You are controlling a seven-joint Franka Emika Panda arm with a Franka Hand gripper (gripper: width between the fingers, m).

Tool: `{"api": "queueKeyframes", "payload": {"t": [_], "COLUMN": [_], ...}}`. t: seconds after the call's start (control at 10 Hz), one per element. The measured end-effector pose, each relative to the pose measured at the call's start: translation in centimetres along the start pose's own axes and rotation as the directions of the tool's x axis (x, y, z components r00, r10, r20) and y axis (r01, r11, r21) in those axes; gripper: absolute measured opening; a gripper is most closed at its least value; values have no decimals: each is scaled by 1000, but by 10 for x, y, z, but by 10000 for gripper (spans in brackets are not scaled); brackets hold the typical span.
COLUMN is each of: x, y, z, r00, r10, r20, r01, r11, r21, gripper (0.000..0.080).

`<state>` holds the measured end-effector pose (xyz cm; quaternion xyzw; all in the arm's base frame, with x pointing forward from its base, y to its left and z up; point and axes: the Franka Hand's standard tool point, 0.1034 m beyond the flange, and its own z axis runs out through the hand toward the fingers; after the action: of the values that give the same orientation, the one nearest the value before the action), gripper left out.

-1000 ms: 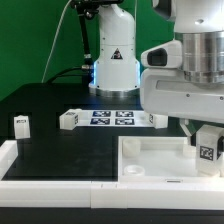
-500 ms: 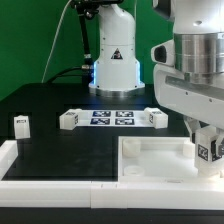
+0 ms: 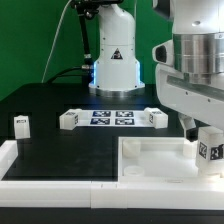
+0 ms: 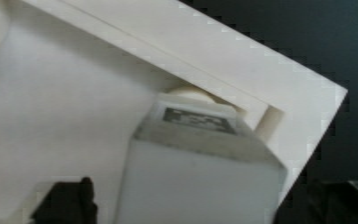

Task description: Assemble one leg

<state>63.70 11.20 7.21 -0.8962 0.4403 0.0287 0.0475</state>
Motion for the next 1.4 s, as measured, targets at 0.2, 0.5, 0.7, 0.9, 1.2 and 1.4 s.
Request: {"api": "queueKeyframes", "payload": {"t": [0.2, 0.5, 0.7, 0.9, 1.2, 1.4], "x": [-4, -14, -14, -13, -9, -9], "y": [-2, -7, -7, -6, -4, -4], "z": [1, 2, 2, 2, 2, 2], "r00": [980, 870, 745, 587, 431, 432], "r10": [-200, -493, -667, -809, -902, -902], "r20": [1, 1, -1, 3, 5, 5], "r01": [200, 493, 667, 809, 902, 902], "r11": [980, 870, 745, 587, 431, 432], "r21": [-1, -6, -11, -15, -17, -17], "gripper": [645, 649, 649, 649, 649, 394]}}
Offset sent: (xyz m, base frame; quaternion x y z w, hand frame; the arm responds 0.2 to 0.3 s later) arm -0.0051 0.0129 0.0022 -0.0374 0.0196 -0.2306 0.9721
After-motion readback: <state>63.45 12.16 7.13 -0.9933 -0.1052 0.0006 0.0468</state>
